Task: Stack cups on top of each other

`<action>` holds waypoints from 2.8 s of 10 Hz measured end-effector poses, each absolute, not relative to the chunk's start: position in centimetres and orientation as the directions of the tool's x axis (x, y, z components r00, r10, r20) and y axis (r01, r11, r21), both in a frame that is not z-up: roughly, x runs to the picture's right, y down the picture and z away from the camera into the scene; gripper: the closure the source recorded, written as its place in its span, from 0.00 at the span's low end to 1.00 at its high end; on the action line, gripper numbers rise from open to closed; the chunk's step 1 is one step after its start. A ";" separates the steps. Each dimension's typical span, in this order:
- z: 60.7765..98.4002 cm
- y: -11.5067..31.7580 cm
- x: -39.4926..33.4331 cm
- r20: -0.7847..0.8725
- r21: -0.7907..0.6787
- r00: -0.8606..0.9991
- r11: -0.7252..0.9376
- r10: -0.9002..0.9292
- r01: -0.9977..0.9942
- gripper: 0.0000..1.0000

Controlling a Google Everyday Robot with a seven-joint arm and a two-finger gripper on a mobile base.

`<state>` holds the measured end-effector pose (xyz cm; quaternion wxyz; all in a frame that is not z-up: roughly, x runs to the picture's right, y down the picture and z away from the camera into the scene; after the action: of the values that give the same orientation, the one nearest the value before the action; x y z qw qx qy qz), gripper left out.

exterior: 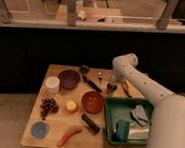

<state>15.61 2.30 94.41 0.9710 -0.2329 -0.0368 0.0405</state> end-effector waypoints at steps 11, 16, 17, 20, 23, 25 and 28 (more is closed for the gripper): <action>82.5 -1.8 11.0 0.202 -0.635 0.974 0.771 0.106 0.048 0.91; 79.6 -1.2 9.1 0.250 -0.649 0.961 0.757 0.117 0.076 0.91; 79.6 -1.2 9.1 0.249 -0.648 0.961 0.758 0.118 0.075 0.91; 77.9 -0.8 7.6 0.309 -0.631 0.947 0.763 0.085 0.137 0.91; 71.9 1.5 2.5 0.432 -0.583 0.901 0.773 0.035 0.250 0.91; 67.2 3.8 -1.7 0.518 -0.547 0.855 0.769 0.002 0.330 0.91; 62.2 6.7 -6.5 0.611 -0.483 0.789 0.756 -0.071 0.442 0.91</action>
<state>-6.52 6.67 62.16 0.8905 -0.3182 -0.2914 -0.1442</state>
